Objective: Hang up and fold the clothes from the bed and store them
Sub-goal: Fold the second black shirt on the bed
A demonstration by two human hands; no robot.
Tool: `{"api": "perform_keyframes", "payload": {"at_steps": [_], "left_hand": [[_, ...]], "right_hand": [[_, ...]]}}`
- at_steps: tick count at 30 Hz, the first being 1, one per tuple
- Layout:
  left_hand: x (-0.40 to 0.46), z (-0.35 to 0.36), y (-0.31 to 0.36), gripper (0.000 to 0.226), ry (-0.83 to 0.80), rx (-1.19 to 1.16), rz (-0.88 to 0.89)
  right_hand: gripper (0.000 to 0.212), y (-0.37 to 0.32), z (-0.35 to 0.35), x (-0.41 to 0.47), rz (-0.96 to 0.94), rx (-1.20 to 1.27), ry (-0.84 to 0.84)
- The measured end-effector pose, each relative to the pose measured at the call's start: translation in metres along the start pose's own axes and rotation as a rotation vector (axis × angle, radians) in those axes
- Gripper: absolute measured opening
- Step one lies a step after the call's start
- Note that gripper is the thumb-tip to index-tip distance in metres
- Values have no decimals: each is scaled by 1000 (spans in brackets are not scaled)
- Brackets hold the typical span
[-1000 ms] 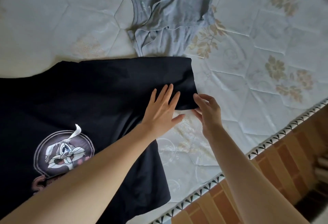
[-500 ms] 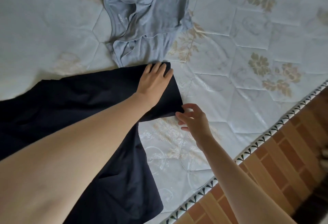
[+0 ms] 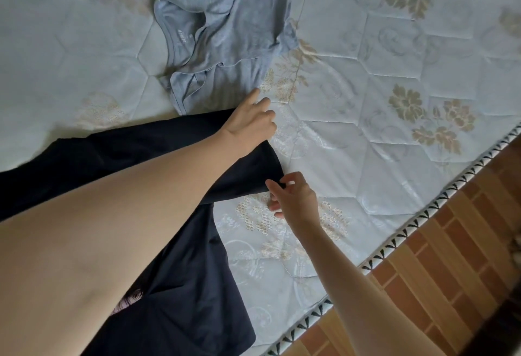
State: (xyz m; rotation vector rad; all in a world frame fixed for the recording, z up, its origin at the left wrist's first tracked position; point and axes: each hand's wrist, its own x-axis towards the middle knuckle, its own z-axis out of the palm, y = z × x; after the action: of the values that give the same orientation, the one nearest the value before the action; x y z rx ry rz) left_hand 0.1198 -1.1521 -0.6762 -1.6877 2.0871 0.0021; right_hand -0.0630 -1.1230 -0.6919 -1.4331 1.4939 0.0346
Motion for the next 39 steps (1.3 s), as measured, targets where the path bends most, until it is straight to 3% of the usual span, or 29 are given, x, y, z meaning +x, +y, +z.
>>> {"api": "perform_keyframes", "payload": {"at_steps": [4,6,11,14,16,19,22,26,29,35,39], "left_hand": [[3,2,-8,21,69,28,46],[4,6,-10,24,77,2,26],[5,14,-18,50,11,-124,-104],[9,14,-23,55,33,-234,-214],[12,12,-24,54,19,-299,-323],[15,9,-24,36,-22,-453,-480],[14,10,-26,29,96,-720,-543],[6,4,-38,29,261,-1265,-574],[-15,-6,-58,24,290,-1491,-536],[-98,-13,-117,18,367,-1519,-602],[-171,0,-141,27,323,-1450,-635]], "right_hand": [[7,0,-1,0,-21,1,73],[11,1,-3,2,-51,-10,159],[12,-1,-2,5,-88,1,221],[35,-9,-1,8,-12,63,180],[37,-13,0,12,59,72,132],[20,-16,0,15,171,128,117],[13,-21,-1,11,252,256,130],[9,-29,2,-3,128,246,228],[7,-46,4,-27,11,252,307],[10,-89,32,-83,-265,284,335],[18,-107,66,-115,-468,123,237]]}}
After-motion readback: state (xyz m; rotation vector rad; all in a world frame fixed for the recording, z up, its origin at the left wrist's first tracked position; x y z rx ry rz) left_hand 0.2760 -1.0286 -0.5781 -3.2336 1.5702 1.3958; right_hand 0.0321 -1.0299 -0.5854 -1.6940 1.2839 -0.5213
